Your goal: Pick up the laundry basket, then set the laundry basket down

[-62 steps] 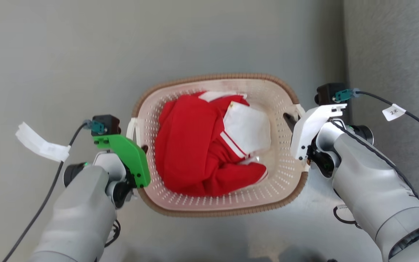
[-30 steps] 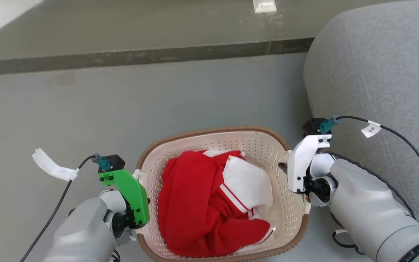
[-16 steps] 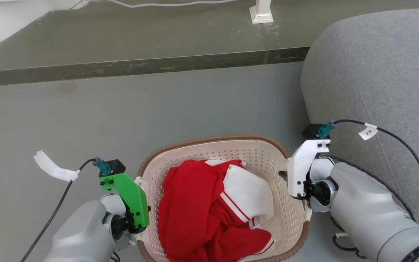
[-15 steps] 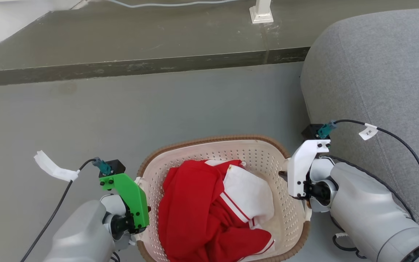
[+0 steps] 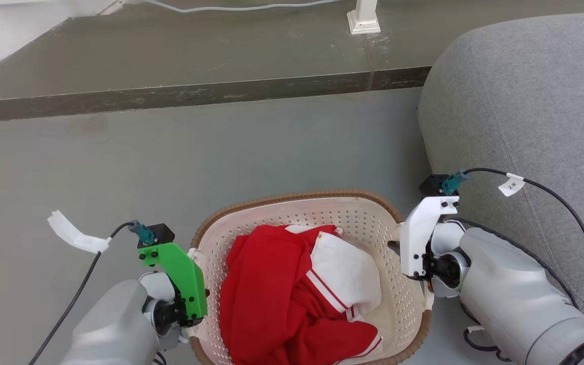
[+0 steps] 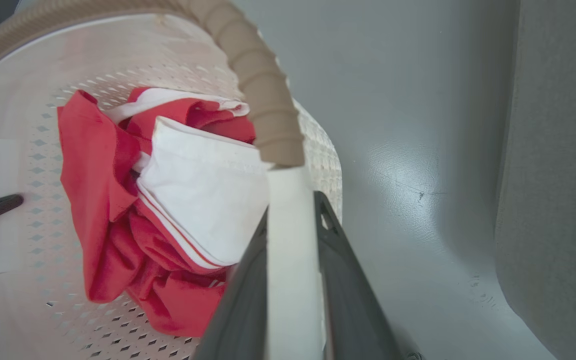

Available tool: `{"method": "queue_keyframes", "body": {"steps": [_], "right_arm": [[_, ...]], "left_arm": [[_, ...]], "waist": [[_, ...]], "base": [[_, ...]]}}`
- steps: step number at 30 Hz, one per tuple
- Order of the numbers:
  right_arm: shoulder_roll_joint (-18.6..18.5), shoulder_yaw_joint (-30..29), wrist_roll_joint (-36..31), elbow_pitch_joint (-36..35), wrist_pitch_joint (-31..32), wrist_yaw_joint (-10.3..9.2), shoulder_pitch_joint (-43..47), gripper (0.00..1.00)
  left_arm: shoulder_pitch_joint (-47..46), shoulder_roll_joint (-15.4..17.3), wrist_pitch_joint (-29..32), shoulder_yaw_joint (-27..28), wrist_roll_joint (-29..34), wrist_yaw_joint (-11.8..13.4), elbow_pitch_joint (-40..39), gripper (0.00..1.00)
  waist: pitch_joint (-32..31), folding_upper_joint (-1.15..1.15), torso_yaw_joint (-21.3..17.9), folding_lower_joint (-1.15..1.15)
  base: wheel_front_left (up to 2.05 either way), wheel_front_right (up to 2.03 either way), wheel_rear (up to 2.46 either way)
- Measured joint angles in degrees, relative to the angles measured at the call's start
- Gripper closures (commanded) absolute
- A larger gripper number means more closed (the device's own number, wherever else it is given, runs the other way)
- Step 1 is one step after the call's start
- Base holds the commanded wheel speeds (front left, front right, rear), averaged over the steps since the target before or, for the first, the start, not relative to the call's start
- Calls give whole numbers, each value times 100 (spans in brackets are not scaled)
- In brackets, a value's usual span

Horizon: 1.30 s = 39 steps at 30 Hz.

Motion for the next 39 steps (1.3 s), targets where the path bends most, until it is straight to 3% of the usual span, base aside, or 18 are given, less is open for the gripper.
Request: {"method": "queue_keyframes", "body": {"steps": [23, 39], "right_arm": [[-5, 190, 157, 38, -104, 0, -17, 100], [-55, 207, 137, -10, -698, 1, -441, 100]], "left_arm": [[19, 30, -64, -104, -18, 0, -34, 100], [-285, 129, -683, -155, 40, 0, -212, 100]], "waist": [[68, 0, -16, 0], [808, 0, 29, 0]], "base": [[0, 0, 0], [0, 0, 0]]}}
